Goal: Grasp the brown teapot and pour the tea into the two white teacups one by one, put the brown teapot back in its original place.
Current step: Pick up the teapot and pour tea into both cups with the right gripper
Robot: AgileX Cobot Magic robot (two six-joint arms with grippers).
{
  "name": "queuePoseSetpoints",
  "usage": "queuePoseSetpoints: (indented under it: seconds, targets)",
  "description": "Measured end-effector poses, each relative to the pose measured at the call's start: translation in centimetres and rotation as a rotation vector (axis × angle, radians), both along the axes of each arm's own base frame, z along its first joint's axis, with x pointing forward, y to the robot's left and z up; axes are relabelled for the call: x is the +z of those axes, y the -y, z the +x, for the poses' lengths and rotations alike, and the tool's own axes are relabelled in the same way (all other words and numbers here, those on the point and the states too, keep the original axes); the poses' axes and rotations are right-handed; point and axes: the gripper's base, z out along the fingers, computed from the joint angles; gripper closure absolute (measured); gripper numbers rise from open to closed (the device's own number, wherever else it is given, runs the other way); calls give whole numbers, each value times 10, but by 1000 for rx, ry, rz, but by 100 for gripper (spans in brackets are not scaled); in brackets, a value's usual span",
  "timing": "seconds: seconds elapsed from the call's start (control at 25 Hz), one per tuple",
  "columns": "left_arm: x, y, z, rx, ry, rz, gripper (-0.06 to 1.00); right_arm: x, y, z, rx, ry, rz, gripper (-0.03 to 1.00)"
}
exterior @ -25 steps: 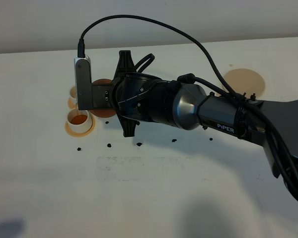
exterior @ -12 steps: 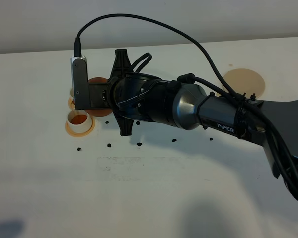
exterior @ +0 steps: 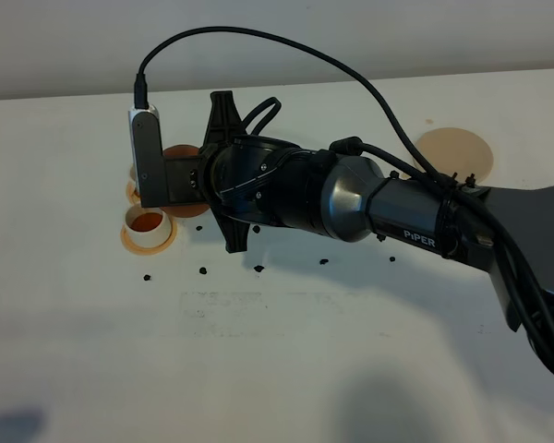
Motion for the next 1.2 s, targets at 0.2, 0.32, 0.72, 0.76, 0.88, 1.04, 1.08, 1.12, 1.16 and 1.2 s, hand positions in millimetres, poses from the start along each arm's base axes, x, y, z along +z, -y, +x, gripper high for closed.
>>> queuePoseSetpoints:
  seconds: [0.2, 0.32, 0.72, 0.76, 0.88, 1.04, 1.08, 1.12, 1.16, 1.2]
  targets:
    - [0, 0, 0, 0, 0, 0, 62, 1, 0, 1, 15, 15, -19, 88]
    - [0, 0, 0, 0, 0, 0, 62, 1, 1, 1, 22, 26, -30, 88]
    - [0, 0, 0, 0, 0, 0, 62, 2, 1, 3, 39, 51, -57, 88]
    - [0, 0, 0, 0, 0, 0, 62, 3, 1, 3, 40, 53, -59, 88]
    - [0, 0, 0, 0, 0, 0, 62, 3, 1, 3, 44, 59, -66, 88]
    - [0, 0, 0, 0, 0, 0, 62, 3, 2, 3, 46, 63, -72, 88]
    - [0, 0, 0, 0, 0, 0, 62, 3, 2, 3, 47, 64, -73, 88]
    - [0, 0, 0, 0, 0, 0, 62, 3, 2, 3, 47, 65, -74, 88]
    - [0, 0, 0, 0, 0, 0, 62, 3, 2, 4, 48, 66, -75, 88]
    - [0, 0, 0, 0, 0, 0, 62, 3, 2, 4, 49, 68, -77, 88]
